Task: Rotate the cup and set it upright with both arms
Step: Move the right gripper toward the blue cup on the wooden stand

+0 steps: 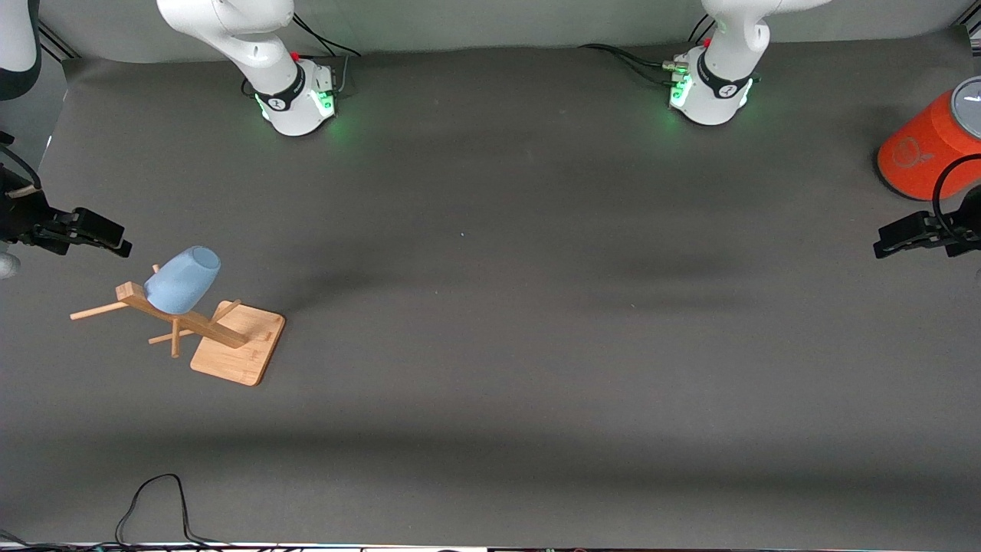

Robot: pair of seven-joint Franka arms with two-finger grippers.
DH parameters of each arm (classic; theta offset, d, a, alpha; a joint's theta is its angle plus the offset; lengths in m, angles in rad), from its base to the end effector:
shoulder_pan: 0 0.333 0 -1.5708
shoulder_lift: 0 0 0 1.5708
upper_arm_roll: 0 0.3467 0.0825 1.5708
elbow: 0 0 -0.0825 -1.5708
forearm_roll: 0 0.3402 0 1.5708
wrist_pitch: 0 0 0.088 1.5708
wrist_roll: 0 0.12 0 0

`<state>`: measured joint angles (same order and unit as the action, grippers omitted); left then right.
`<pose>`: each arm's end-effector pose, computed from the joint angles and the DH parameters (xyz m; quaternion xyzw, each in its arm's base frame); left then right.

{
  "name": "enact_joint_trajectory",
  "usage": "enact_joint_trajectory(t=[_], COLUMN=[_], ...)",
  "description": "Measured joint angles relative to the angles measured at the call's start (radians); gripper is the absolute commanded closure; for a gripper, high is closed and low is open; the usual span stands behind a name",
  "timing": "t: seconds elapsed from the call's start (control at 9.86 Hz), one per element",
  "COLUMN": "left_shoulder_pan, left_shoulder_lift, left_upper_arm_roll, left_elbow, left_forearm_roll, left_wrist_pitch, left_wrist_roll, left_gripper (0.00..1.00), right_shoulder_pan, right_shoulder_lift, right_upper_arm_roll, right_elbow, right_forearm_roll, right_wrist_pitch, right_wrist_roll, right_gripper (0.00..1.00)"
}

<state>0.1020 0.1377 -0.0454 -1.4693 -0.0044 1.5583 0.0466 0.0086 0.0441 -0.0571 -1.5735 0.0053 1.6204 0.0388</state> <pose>0.5533 0.0328 0.6112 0.9997 0.0052 -0.0240 0.0066 0.5292 -0.0243 0.6225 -0.9990 0.0437 -0.0014 0.0014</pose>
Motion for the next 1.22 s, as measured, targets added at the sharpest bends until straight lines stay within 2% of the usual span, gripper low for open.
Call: enact_joint_trajectory(t=[0.71, 1.01, 1.22], left_shoulder_pan=[-0.001, -0.003, -0.003], left_shoulder_lift=[0.000, 0.000, -0.001], left_upper_arm_roll=[-0.001, -0.009, -0.008], left_elbow=[0.004, 0.012, 0.013], left_forearm_roll=[0.006, 0.019, 0.022], left_wrist_pitch=[0.004, 0.005, 0.005], left_wrist_roll=[0.000, 0.001, 0.001], left_gripper=[0.00, 0.00, 0.00], right_shoulder_pan=[0.016, 0.037, 0.046], right_shoulder_lift=[-0.001, 0.000, 0.005], right_upper_arm_roll=[0.007, 0.009, 0.009], right_elbow=[0.001, 0.002, 0.001], right_forearm_roll=[0.001, 0.014, 0.047], right_wrist_pitch=[0.000, 0.002, 0.005], right_wrist_roll=[0.062, 0.206, 0.382], right_gripper=[0.00, 0.00, 0.00])
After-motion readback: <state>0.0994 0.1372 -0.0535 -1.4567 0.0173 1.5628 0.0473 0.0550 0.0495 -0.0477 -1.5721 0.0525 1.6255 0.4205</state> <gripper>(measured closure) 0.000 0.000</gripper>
